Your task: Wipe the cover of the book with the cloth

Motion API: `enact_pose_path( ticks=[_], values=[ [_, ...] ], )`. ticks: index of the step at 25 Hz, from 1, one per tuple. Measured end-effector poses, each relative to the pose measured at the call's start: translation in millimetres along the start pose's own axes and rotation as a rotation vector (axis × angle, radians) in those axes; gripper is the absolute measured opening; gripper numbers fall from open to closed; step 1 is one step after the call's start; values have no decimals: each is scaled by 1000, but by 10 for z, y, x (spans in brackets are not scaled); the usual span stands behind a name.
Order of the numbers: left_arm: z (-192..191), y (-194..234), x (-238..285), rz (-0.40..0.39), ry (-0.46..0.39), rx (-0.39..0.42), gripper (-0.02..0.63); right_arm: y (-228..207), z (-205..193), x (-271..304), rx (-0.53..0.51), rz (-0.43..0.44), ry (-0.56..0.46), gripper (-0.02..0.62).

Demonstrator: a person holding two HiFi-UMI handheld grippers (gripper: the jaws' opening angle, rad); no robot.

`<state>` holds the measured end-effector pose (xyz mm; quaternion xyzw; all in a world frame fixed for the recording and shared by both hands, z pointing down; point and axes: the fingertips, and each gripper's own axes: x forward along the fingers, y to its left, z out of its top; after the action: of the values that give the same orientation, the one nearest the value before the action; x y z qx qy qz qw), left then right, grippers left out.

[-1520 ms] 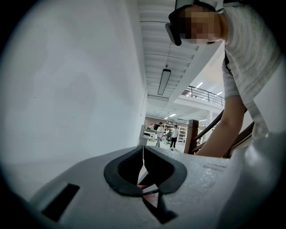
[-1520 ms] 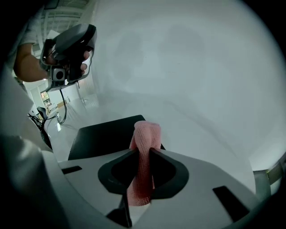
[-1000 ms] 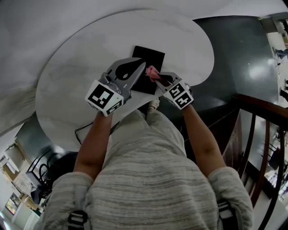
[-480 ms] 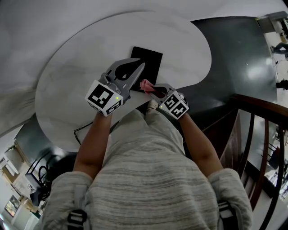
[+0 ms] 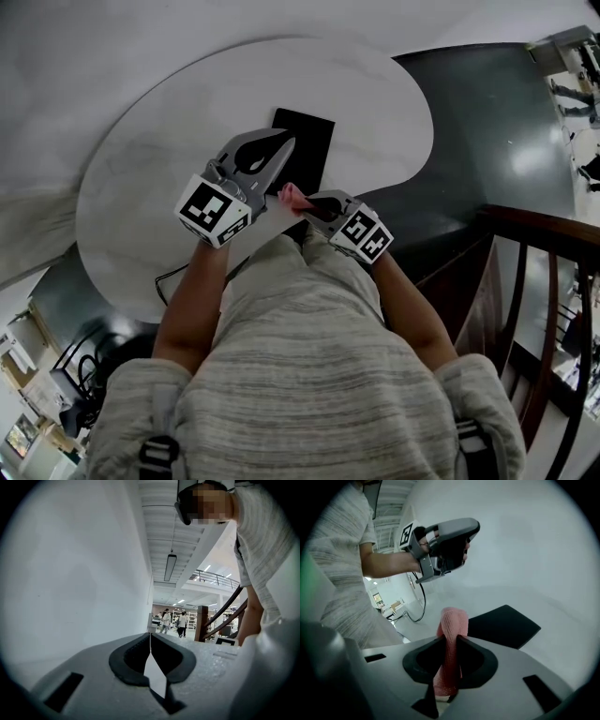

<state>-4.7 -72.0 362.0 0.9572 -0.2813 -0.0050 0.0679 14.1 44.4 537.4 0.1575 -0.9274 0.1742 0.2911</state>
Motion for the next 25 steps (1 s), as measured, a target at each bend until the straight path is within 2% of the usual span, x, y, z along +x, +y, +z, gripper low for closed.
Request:
enact_pose_path(
  ticks=[10, 13, 19, 25],
  values=[
    [257, -16, -89, 16, -21, 33, 17, -348, 975, -696, 32, -184, -309, 54],
    [326, -51, -89, 9, -32, 44, 17, -396, 1244, -918, 6, -219, -379, 53],
    [485, -85, -29, -9, -53, 70, 17, -398, 1704, -1190, -65, -230, -485, 54],
    [535, -140, 33, -37, -50, 100, 17, -423, 1870, -1344, -82, -244, -543, 52]
  ],
)
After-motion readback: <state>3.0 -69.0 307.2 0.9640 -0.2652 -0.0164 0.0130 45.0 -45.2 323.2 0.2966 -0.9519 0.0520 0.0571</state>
